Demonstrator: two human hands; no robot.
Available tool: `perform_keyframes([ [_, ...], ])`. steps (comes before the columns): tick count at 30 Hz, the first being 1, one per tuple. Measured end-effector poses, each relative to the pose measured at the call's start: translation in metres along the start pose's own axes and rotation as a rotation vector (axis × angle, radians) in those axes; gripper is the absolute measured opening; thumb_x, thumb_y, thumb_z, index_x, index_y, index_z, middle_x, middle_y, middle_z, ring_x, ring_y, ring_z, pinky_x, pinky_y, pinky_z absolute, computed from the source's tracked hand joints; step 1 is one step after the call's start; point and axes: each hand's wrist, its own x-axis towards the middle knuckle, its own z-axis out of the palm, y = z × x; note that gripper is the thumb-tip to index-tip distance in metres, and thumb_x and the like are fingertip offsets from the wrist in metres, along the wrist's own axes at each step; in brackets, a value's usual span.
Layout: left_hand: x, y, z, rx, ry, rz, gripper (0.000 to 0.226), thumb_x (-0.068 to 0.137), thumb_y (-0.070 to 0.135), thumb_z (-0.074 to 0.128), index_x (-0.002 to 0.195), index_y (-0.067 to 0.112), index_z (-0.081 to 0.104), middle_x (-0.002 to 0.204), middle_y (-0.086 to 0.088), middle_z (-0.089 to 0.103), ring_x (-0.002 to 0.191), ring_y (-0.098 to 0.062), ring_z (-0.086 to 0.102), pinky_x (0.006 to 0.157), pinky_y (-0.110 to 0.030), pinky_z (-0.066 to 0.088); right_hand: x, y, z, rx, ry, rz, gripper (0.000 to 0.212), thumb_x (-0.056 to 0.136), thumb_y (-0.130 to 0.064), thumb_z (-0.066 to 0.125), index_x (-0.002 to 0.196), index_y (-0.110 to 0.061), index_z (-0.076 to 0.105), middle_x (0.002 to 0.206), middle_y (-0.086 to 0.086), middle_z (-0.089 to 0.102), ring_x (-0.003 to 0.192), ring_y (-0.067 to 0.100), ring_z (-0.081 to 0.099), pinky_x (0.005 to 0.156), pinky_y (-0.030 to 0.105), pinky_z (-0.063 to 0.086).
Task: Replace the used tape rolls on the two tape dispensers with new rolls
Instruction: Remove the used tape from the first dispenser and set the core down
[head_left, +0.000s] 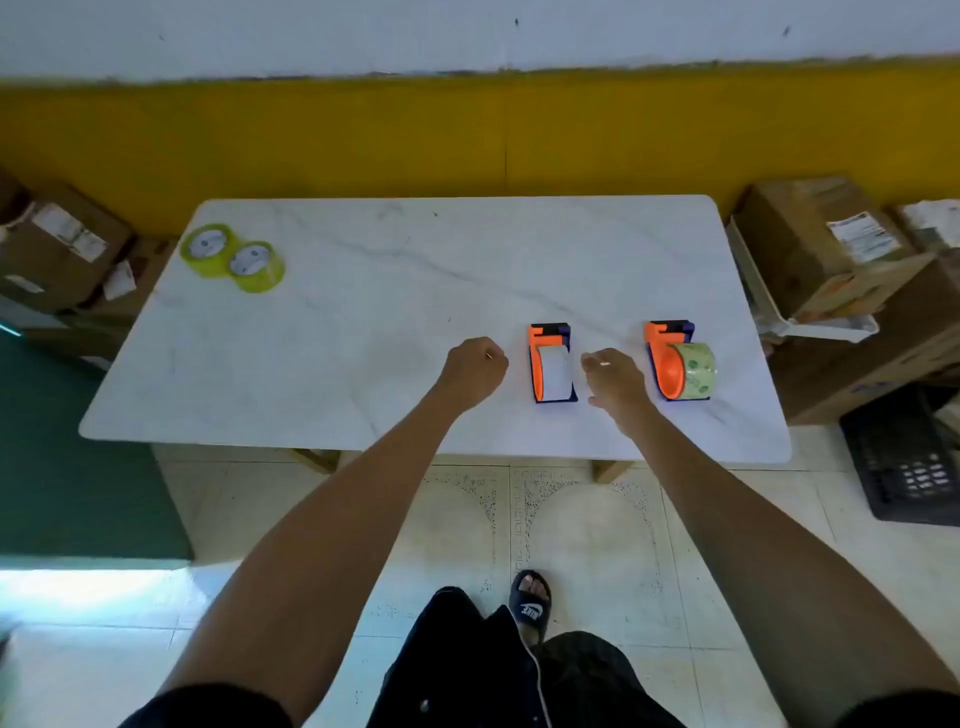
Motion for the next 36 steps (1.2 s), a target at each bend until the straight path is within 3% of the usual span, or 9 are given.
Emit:
perform_keyframes([
  [3,0.013,-0.001,0.011,-0.041,-0.008,-0.055,0.026,0.088,0.009,0.045,0.101,0.005,0.067,0.106,-0.014,0.069,0.102,-0.030,0.065,0.083,-0.038,0.054,0.011,-0.002,0.001,0.051,-0.003,0.026,0.022,0.090,-0.028,0.050,0.105,-0.017,0.061,0.101,0.009,0.063,0.098,0.030,0.064,0.093,0.049,0.055],
  [9,0.044,-0.006,0.033,-0.061,-0.049,-0.101,0.027,0.090,0.007,0.048,0.108,0.006,0.068,0.112,-0.012,0.069,0.102,-0.025,0.063,0.076,-0.026,0.046,0.032,-0.003,0.012,0.065,-0.034,0.081,0.030,0.088,-0.038,0.056,0.107,-0.016,0.063,0.102,0.012,0.069,0.088,0.025,0.065,0.091,0.048,0.056],
  [15,0.069,-0.002,0.050,-0.205,-0.111,-0.217,0.037,0.090,0.010,0.046,0.125,0.011,0.058,0.116,-0.005,0.058,0.104,-0.023,0.055,0.081,-0.026,0.041,0.053,-0.007,0.018,0.052,-0.031,0.160,0.025,0.091,-0.037,0.056,0.101,-0.014,0.061,0.108,0.012,0.066,0.097,0.028,0.066,0.091,0.049,0.056],
  [18,0.076,0.000,0.059,-0.286,-0.160,-0.262,0.036,0.092,0.011,0.043,0.123,0.010,0.061,0.117,-0.009,0.062,0.101,-0.025,0.057,0.077,-0.028,0.043,0.057,-0.011,0.020,0.018,-0.034,0.160,0.035,0.094,-0.040,0.053,0.109,-0.010,0.061,0.110,0.011,0.063,0.103,0.031,0.063,0.092,0.048,0.056],
  [23,0.083,-0.006,0.072,-0.419,-0.130,-0.395,0.028,0.085,0.013,0.044,0.104,0.009,0.063,0.102,-0.015,0.065,0.085,-0.026,0.060,0.075,-0.036,0.053,0.065,-0.008,0.023,0.066,-0.052,0.158,0.038,0.095,-0.048,0.047,0.102,-0.013,0.061,0.110,0.014,0.064,0.104,0.031,0.063,0.082,0.047,0.059],
  [26,0.101,-0.010,0.080,-0.486,-0.120,-0.481,0.030,0.079,0.017,0.047,0.095,0.004,0.068,0.101,-0.022,0.070,0.094,-0.036,0.068,0.086,-0.046,0.056,0.071,-0.009,0.021,0.138,-0.059,0.234,0.044,0.096,-0.054,0.040,0.095,-0.016,0.062,0.103,0.012,0.066,0.096,0.028,0.064,0.076,0.039,0.057],
  [30,0.101,0.018,0.068,-0.527,-0.116,-0.512,0.031,0.078,0.014,0.049,0.101,0.002,0.066,0.107,-0.023,0.070,0.101,-0.037,0.067,0.088,-0.047,0.056,0.080,-0.010,0.017,0.227,-0.052,0.285,0.051,0.096,-0.055,0.039,0.107,-0.011,0.062,0.102,0.011,0.068,0.097,0.028,0.066,0.085,0.042,0.056],
  [34,0.101,0.032,0.062,-0.564,-0.077,-0.532,0.024,0.084,0.011,0.051,0.103,0.003,0.063,0.110,-0.021,0.069,0.101,-0.036,0.067,0.089,-0.046,0.056,0.076,-0.004,0.018,0.179,-0.053,0.078,0.055,0.087,-0.058,0.049,0.080,-0.005,0.059,0.082,0.017,0.063,0.080,0.031,0.065,0.078,0.043,0.059],
  [36,0.100,0.033,0.063,-0.576,-0.080,-0.529,0.016,0.086,0.011,0.051,0.097,0.005,0.062,0.106,-0.020,0.069,0.097,-0.034,0.068,0.084,-0.041,0.057,0.073,-0.002,0.019,0.119,-0.064,-0.008,0.051,0.088,-0.051,0.055,0.066,-0.005,0.048,0.064,0.011,0.047,0.064,0.026,0.050,0.066,0.038,0.046],
])
